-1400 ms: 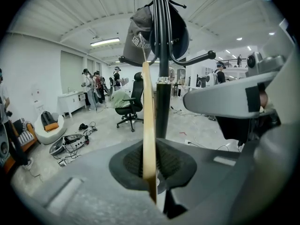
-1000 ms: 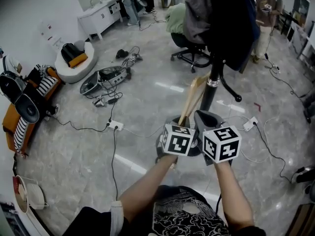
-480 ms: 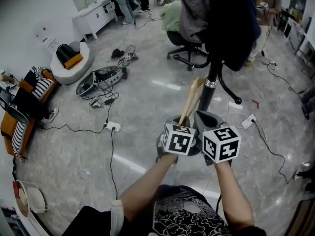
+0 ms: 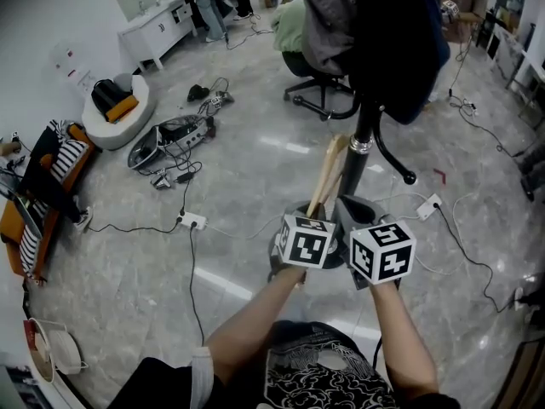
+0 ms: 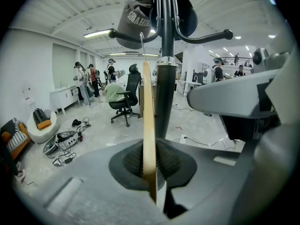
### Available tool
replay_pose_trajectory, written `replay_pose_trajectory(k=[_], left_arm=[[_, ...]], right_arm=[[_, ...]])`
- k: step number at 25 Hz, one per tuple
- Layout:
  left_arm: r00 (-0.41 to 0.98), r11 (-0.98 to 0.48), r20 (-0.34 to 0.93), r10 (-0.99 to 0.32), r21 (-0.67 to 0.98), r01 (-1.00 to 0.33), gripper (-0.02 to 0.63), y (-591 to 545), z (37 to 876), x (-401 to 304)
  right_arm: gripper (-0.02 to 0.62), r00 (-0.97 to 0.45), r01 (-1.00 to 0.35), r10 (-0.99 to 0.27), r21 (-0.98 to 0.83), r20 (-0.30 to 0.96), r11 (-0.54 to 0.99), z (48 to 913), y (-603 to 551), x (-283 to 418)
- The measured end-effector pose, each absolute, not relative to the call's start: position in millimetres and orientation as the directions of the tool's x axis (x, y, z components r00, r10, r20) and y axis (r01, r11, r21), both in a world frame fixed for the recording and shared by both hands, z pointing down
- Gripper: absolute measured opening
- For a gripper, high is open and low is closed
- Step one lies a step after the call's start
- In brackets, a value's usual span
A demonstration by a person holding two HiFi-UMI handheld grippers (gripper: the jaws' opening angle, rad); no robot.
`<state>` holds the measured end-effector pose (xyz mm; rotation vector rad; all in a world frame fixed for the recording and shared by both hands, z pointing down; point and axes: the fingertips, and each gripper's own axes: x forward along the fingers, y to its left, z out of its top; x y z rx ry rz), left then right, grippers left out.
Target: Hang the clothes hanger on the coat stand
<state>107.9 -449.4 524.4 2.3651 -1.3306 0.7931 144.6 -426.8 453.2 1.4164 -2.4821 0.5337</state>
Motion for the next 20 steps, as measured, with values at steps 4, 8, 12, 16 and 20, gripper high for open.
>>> replay_pose_trajectory(k=[4,8,12,16,20], left_arm=[[0.416,-0.520,0.603,-0.680,0.003,-0.854,0.020,-450.8,525.5,107.8],[0.417,-0.523,0.607,-0.677,0.001,-0.852,0.020,-450.4,527.8,108.3],[0.411,-0.524,0.612,-0.676,-0.007,-0.852,0.020,-449.6,532.1,109.0],[0.411,-0.527,0.616,-0.672,-0.008,-0.850,0.021,-451.0,532.2,107.9],[0.415,-0.529,0.615,-0.670,-0.003,-0.849,0.021,-451.4,533.3,108.2]], right_arm=[[0.000,-0.502,-0.864,-0.778,-0.194,0.378,0.464,454.4,-427.9,145.0],[0.000,-0.501,-0.865,-0.779,-0.193,0.377,0.463,454.7,-428.3,144.8],[0.000,-0.505,-0.863,-0.777,-0.196,0.376,0.467,457.1,-428.4,143.0],[0.000,-0.506,-0.862,-0.775,-0.200,0.378,0.466,457.9,-429.5,141.8],[0.000,-0.507,-0.862,-0.775,-0.202,0.377,0.466,459.4,-429.6,142.1]])
